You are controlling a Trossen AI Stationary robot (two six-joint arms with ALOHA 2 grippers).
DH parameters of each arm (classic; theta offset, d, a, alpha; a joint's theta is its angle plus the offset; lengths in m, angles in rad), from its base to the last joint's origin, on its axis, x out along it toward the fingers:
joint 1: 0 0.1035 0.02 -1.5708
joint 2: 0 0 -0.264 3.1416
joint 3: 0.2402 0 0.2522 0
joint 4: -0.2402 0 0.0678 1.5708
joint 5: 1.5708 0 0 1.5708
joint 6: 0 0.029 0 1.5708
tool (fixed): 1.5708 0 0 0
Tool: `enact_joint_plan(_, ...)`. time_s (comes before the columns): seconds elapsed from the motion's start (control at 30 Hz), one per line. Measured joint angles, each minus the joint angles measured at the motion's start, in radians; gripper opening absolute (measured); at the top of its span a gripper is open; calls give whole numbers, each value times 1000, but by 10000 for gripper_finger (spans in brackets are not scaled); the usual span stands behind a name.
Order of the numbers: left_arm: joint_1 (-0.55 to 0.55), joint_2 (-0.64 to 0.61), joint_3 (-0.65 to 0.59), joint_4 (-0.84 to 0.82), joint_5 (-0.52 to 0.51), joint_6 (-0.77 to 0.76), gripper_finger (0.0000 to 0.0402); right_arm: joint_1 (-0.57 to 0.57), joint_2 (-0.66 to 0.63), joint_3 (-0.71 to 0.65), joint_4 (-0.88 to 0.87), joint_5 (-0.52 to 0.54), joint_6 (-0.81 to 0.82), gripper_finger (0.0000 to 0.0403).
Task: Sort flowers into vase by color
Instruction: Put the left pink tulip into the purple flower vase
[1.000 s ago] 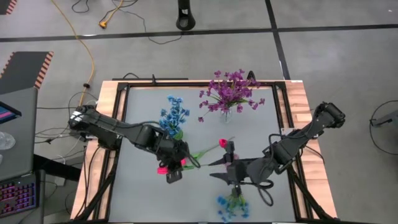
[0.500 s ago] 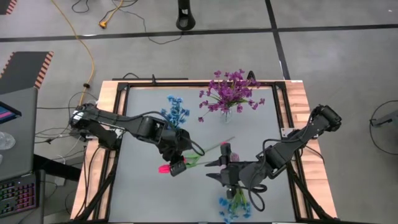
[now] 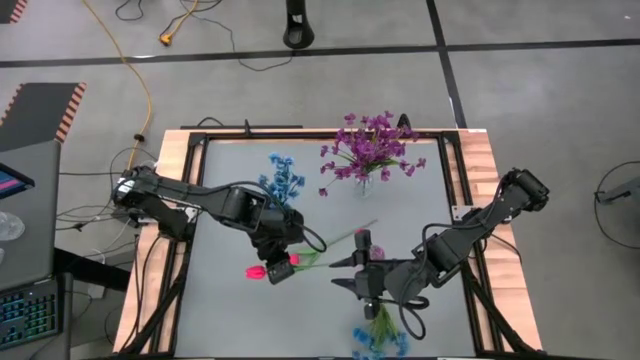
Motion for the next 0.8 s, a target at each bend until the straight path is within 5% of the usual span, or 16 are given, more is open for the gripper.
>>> enact_joint_plan(0.53, 0, 0, 0, -87, 55, -62, 4, -2, 0, 0, 1, -1, 0, 180)
enact_joint_plan(0.8, 0, 0, 0, 81, 136, -225, 4, 7, 1, 0, 2, -3, 2, 180)
